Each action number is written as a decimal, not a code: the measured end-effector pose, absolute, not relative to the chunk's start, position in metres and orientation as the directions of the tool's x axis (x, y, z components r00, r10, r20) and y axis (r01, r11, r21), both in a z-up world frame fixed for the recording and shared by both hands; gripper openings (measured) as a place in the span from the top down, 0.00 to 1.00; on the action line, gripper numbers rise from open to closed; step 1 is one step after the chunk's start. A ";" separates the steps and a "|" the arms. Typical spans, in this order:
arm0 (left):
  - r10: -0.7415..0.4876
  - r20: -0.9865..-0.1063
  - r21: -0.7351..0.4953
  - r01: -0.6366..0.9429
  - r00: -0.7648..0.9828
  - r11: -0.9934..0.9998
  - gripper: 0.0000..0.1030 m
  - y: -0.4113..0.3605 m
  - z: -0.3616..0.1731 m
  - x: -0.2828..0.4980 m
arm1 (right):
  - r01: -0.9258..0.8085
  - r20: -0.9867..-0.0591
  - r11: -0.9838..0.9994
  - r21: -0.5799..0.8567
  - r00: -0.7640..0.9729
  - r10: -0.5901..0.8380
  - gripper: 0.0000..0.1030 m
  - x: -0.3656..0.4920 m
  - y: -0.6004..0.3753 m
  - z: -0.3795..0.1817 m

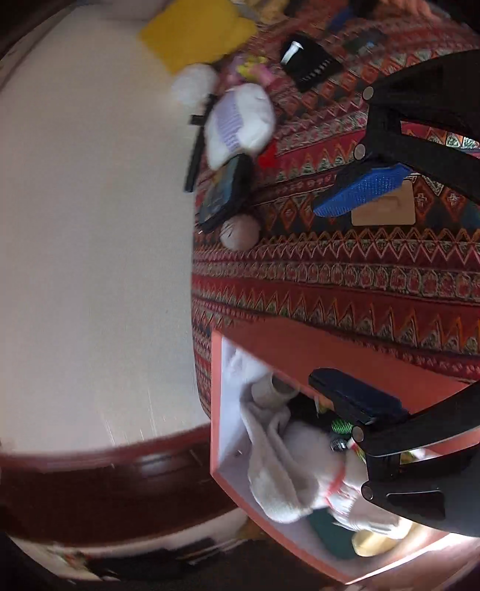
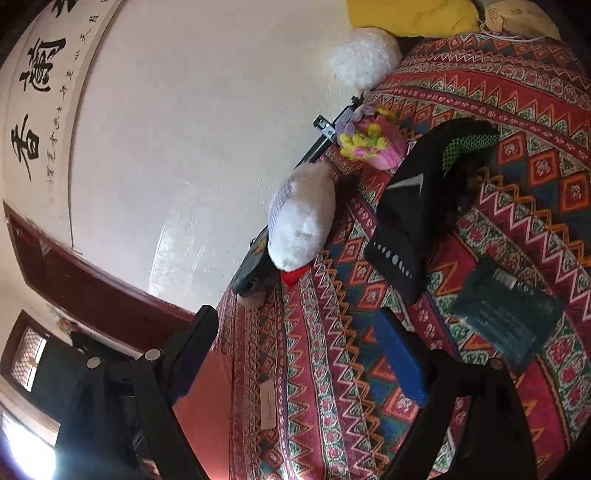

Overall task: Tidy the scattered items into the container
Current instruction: 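Grasp the white twine ball with the left tool while the right tool grasps the black glove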

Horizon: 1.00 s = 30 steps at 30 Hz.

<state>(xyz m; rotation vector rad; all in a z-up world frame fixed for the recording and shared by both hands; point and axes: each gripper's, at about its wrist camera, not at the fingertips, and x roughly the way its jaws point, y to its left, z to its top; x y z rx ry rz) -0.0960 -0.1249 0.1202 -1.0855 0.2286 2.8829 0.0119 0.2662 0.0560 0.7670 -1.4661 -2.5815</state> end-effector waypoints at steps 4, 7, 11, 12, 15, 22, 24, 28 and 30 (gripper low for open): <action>0.018 -0.755 0.155 -0.205 -0.655 -0.966 0.18 -0.063 0.072 -0.179 | -0.127 -0.320 -0.500 0.857 -0.891 -0.322 0.15 -0.001 0.282 0.062; 0.009 -0.785 0.138 -0.189 -0.620 -0.972 0.18 -0.051 0.052 -0.243 | -0.143 -0.319 -0.465 0.874 -0.890 -0.327 0.15 -0.001 0.295 0.055; -0.046 -0.791 0.173 -0.151 -0.610 -0.973 0.18 -0.049 0.029 -0.309 | -0.147 -0.266 -0.349 0.926 -0.908 -0.325 0.13 0.002 0.320 0.045; -0.059 -0.793 0.183 -0.145 -0.606 -0.972 0.18 -0.047 0.025 -0.322 | -0.146 -0.256 -0.328 0.933 -0.911 -0.323 0.13 0.001 0.324 0.043; -0.030 -0.789 0.182 -0.186 -0.614 -0.965 0.43 -0.044 0.021 -0.334 | -0.165 -0.277 -0.332 0.929 -0.904 -0.325 0.12 -0.002 0.328 0.042; 0.019 -0.753 0.100 -0.143 -0.658 -0.985 0.44 -0.066 0.065 -0.272 | -0.261 -0.360 -0.358 0.897 -0.900 -0.244 0.12 0.010 0.343 0.039; 0.061 -0.699 0.055 -0.138 -0.712 -0.989 0.44 -0.080 0.101 -0.223 | -0.302 -0.383 -0.330 0.894 -0.898 -0.215 0.12 0.018 0.353 0.033; 0.137 -0.586 -0.065 -0.121 -0.799 -0.990 0.44 -0.125 0.171 -0.116 | -0.360 -0.411 -0.242 0.901 -0.887 -0.210 0.12 0.028 0.367 0.015; 0.141 -0.532 -0.118 -0.092 -0.835 -0.989 0.44 -0.152 0.195 -0.074 | -0.371 -0.419 -0.223 0.901 -0.878 -0.231 0.14 0.027 0.367 0.007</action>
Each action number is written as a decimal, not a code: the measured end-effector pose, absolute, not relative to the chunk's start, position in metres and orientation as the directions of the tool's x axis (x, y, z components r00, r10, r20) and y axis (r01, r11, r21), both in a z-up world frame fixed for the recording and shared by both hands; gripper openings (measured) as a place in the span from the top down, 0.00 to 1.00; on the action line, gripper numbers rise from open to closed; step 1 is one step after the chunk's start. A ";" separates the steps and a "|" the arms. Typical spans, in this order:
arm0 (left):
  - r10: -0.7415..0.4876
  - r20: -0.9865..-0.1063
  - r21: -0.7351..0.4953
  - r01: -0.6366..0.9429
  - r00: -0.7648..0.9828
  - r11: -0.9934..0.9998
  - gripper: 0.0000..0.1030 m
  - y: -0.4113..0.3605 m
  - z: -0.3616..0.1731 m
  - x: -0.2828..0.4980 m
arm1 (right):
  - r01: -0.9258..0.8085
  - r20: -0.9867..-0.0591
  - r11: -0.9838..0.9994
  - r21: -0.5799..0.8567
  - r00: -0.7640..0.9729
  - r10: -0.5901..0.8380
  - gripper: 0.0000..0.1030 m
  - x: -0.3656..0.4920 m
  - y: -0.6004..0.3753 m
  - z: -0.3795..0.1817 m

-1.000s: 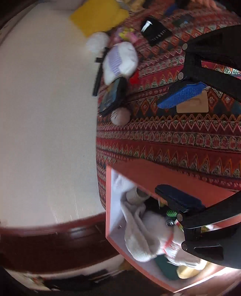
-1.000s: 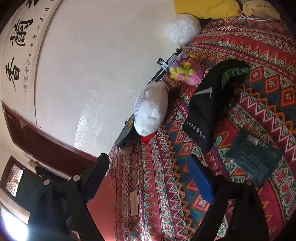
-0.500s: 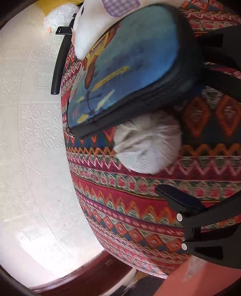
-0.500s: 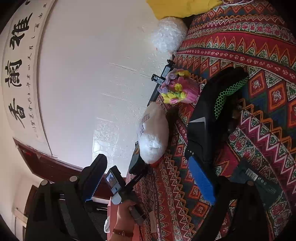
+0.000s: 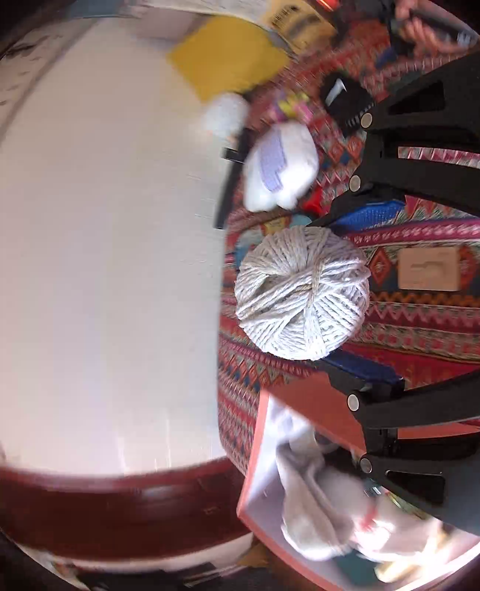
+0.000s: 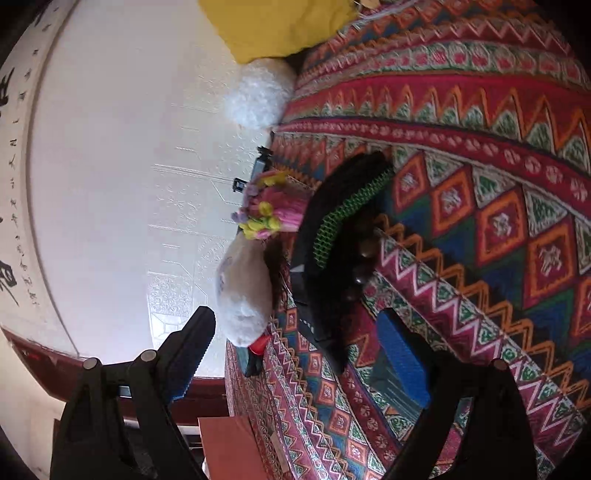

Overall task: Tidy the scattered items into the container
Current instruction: 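Grasp the white twine ball with the left tool while the right tool grasps the black glove, then drop the twine ball in the pink box with the left tool while the right tool drops the glove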

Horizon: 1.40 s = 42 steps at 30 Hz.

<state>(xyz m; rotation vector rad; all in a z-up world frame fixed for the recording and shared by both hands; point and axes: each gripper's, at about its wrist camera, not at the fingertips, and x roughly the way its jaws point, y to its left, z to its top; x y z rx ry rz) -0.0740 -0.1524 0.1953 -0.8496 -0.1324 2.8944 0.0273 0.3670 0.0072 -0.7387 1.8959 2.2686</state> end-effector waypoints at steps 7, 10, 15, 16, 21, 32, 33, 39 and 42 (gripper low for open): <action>0.056 -0.459 -0.173 0.027 -0.886 -0.984 0.44 -0.235 0.201 -0.012 | -0.367 -0.473 -0.361 0.857 -0.839 -0.269 0.24 0.006 0.342 0.009; 0.082 -0.489 -0.279 0.067 -0.869 -0.958 0.44 -0.270 0.189 -0.018 | -0.385 -0.524 -0.435 0.814 -0.810 -0.262 0.36 -0.016 0.333 0.004; 0.044 -0.521 -0.274 0.118 -0.852 -0.954 0.44 -0.295 0.177 -0.021 | -0.424 -0.585 -0.489 0.762 -0.774 -0.241 0.74 -0.041 0.332 -0.012; 0.045 -0.526 -0.283 0.125 -0.849 -0.951 0.44 -0.301 0.174 -0.022 | -0.441 -0.601 -0.495 0.749 -0.766 -0.228 0.87 -0.043 0.334 -0.016; 0.000 -0.520 -0.318 0.193 -0.854 -0.928 0.44 -0.340 0.175 -0.014 | -0.380 -0.524 -0.449 0.809 -0.813 -0.255 0.94 -0.034 0.334 -0.006; -0.020 -0.611 -0.298 0.254 -0.791 -0.920 0.36 -0.407 0.170 -0.016 | 0.078 -0.322 -0.678 0.731 -0.836 -0.445 0.94 -0.001 0.209 0.127; -0.051 -0.624 -0.296 0.296 -0.780 -0.908 0.34 -0.414 0.165 -0.015 | 0.125 -0.309 -0.680 0.723 -0.821 -0.480 0.94 -0.001 0.190 0.136; -0.210 -0.554 -0.351 0.454 -0.806 -0.819 0.16 -0.465 0.173 0.017 | 0.450 -0.212 -0.622 0.641 -0.675 -0.707 0.94 -0.006 0.045 0.210; -0.251 -0.589 -0.350 0.522 -0.768 -0.778 0.16 -0.489 0.161 0.023 | 0.566 -0.187 -0.614 0.550 -0.633 -0.751 0.94 -0.011 -0.016 0.249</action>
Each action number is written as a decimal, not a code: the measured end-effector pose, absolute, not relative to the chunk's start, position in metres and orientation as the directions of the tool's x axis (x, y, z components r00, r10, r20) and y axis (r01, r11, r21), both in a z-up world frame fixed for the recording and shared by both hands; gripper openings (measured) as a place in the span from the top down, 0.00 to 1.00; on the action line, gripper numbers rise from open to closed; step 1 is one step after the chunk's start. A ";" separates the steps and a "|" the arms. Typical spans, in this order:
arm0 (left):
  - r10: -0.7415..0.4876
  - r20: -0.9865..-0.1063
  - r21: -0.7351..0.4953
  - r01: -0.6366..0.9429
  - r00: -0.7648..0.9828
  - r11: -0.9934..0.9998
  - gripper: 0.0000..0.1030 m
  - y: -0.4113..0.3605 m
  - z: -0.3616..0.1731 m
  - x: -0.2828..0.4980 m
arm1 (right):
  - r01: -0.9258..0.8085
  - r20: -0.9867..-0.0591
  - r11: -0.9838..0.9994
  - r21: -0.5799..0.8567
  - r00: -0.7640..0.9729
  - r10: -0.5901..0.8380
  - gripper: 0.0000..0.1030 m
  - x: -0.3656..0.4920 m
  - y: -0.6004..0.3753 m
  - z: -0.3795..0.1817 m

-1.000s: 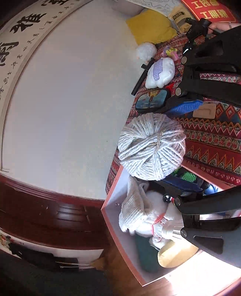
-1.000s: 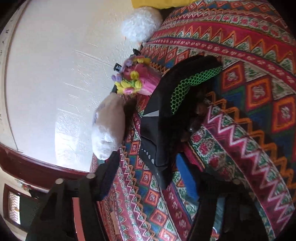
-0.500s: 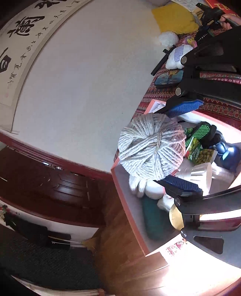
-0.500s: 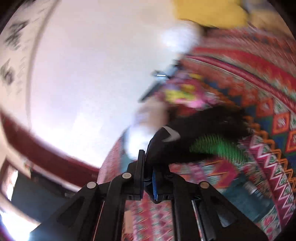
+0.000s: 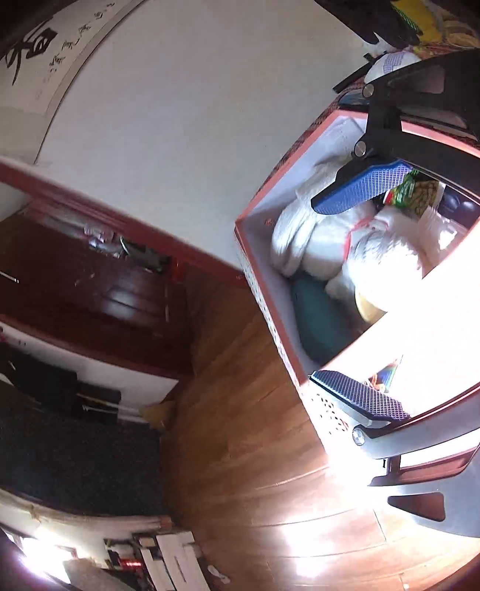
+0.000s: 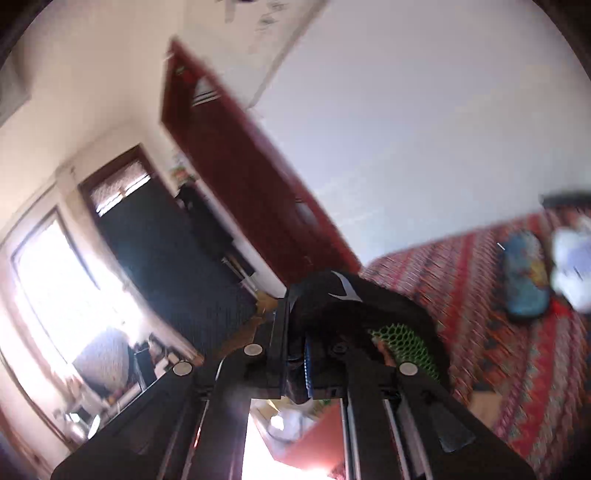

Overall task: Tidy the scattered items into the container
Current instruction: 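Drop the twine ball in the pink box with the left tool while the right tool drops the glove, then grasp the dark green snack packet with the right tool while the left tool grasps the bead bracelet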

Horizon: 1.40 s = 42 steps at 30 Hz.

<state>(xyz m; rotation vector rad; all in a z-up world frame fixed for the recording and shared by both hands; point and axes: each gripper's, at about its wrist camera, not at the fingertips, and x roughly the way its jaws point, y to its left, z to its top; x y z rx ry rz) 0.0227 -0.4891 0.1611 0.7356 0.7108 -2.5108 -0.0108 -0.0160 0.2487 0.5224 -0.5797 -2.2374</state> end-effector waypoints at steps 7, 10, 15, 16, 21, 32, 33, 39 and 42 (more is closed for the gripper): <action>-0.257 -0.597 -0.394 0.556 -0.760 -0.732 0.16 -0.512 0.153 0.032 | 0.683 -0.323 -0.573 0.453 -0.473 -0.820 0.90 -0.048 -0.126 0.237; -0.252 -0.590 -0.406 0.551 -0.767 -0.729 0.16 -0.513 0.156 0.033 | 0.585 -0.626 -0.614 0.530 -0.219 -0.749 0.72 -0.067 -0.167 0.154; -0.241 -0.566 -0.406 0.521 -0.788 -0.751 0.16 -0.502 0.164 0.033 | 0.548 -0.615 -0.650 0.526 -0.283 -0.736 0.69 -0.029 -0.106 0.124; -0.238 -0.564 -0.399 0.513 -0.791 -0.760 0.16 -0.498 0.165 0.032 | 0.518 -0.574 -0.644 0.563 -0.316 -0.756 0.62 -0.025 -0.088 0.130; -0.204 -0.558 -0.373 0.463 -0.804 -0.804 0.16 -0.468 0.172 0.022 | 0.293 -0.448 -0.712 0.638 -0.611 -0.653 0.40 0.005 0.043 0.147; 0.006 -0.561 -0.334 0.220 -0.828 -0.917 0.16 -0.342 0.181 -0.021 | -0.435 -0.591 -0.534 0.725 -0.791 -0.157 0.38 0.099 0.294 0.051; 0.026 -0.564 -0.323 0.192 -0.825 -0.927 0.16 -0.326 0.181 -0.025 | -0.453 -0.601 -0.533 0.715 -0.788 -0.136 0.38 0.101 0.303 0.051; 0.124 -0.603 -0.251 0.040 -0.788 -0.967 0.16 -0.242 0.174 -0.043 | -0.509 -0.646 -0.490 0.708 -0.747 -0.157 0.43 0.097 0.321 0.028; 0.161 -0.623 -0.229 -0.018 -0.765 -0.973 0.16 -0.212 0.168 -0.047 | -0.516 -0.712 -0.608 0.604 -0.692 -0.120 0.43 0.077 0.316 0.029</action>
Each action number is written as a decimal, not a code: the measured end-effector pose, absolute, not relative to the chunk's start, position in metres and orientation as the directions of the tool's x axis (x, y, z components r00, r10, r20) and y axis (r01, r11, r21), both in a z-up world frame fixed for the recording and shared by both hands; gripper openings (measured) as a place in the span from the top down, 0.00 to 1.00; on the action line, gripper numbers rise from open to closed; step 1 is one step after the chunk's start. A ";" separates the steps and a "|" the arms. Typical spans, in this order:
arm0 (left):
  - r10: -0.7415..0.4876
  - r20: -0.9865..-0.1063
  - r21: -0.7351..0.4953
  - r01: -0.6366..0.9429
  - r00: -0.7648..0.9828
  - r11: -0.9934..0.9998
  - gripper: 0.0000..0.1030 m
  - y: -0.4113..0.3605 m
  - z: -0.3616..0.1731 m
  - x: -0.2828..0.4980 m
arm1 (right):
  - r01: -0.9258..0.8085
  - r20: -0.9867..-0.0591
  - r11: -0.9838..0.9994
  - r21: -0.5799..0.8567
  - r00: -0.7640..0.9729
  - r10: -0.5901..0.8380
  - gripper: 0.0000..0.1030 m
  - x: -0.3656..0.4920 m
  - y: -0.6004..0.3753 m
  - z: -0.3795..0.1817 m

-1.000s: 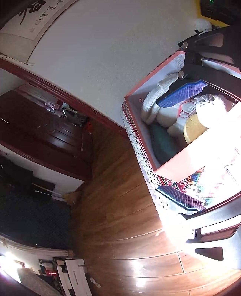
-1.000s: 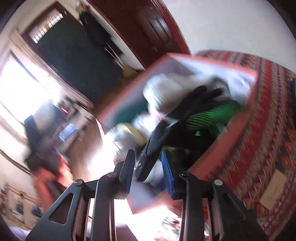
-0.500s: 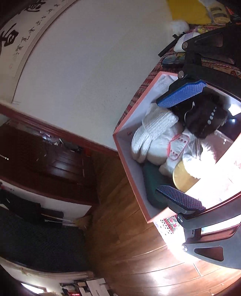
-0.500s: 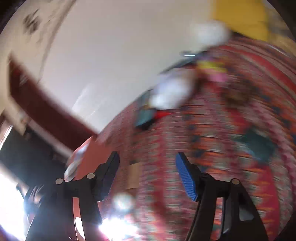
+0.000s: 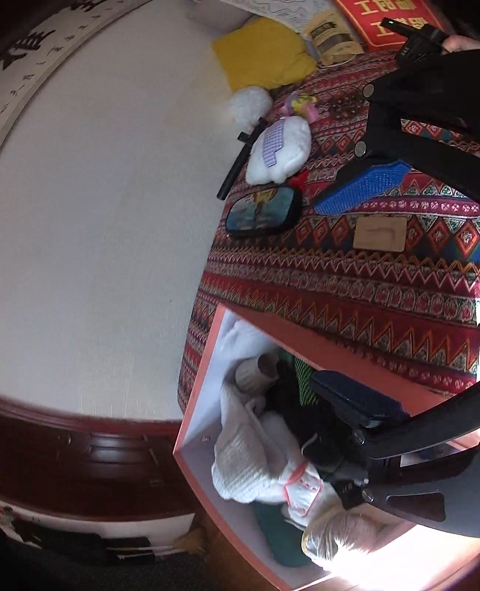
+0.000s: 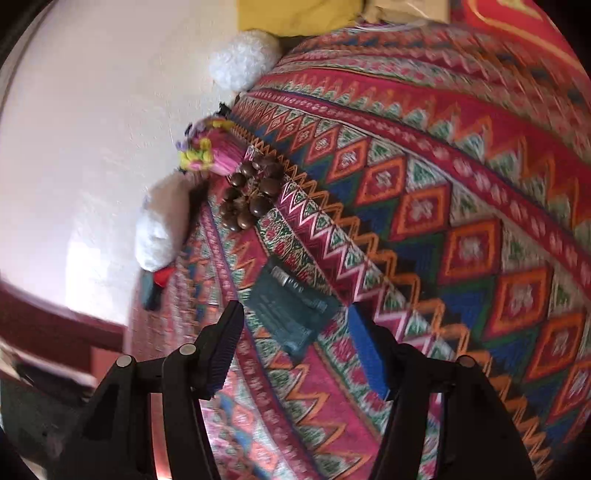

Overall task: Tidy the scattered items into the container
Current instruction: 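Grasp the dark green snack packet with the right tool while the left tool grasps the bead bracelet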

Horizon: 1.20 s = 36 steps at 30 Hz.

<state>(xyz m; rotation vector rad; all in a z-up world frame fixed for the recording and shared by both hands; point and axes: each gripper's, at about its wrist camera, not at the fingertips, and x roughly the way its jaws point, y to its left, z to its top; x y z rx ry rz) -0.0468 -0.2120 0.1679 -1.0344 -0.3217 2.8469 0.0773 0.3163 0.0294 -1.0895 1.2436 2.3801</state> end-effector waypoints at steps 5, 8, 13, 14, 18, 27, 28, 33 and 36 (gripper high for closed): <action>0.191 -0.649 -0.193 -0.083 -0.737 -0.978 0.16 -0.176 0.160 -0.049 | -0.341 -0.808 -0.895 0.287 -0.589 -0.035 0.21 0.031 0.272 0.036; 0.196 -0.661 -0.178 -0.102 -0.724 -0.979 0.16 -0.166 0.156 -0.051 | -0.247 -0.842 -0.964 0.095 -0.536 0.054 0.21 0.015 0.256 0.024; 0.192 -0.675 -0.168 -0.106 -0.713 -0.980 0.16 -0.163 0.151 -0.053 | -0.145 -0.819 -0.989 0.027 -0.571 0.061 0.21 0.010 0.260 0.030; 0.191 -0.678 -0.167 -0.104 -0.710 -0.980 0.16 -0.163 0.150 -0.054 | -0.115 -0.814 -0.992 0.041 -0.580 0.034 0.21 0.008 0.262 0.030; 0.185 -0.688 -0.163 -0.099 -0.702 -0.982 0.16 -0.162 0.145 -0.056 | -0.015 -0.841 -0.998 0.054 -0.540 -0.037 0.42 -0.013 0.267 0.006; 0.228 -0.664 -0.082 -0.234 -0.712 -0.969 0.16 -0.094 0.143 -0.040 | -0.168 -0.565 -0.842 0.513 -0.804 -0.184 0.58 0.036 0.325 0.086; 0.251 -0.670 -0.087 -0.262 -0.698 -0.961 0.16 -0.074 0.138 -0.038 | -0.172 -0.476 -0.759 0.628 -0.856 -0.200 0.58 0.044 0.340 0.093; 0.364 -0.741 -0.112 -0.430 -0.565 -0.896 0.16 0.055 0.100 -0.050 | -0.141 -0.223 -0.483 0.864 -0.968 -0.117 0.58 0.081 0.398 0.095; 0.378 -0.792 -0.158 -0.438 -0.479 -0.885 0.16 0.121 0.077 -0.095 | -0.152 -0.209 -0.378 0.913 -0.971 -0.116 0.58 0.080 0.422 0.079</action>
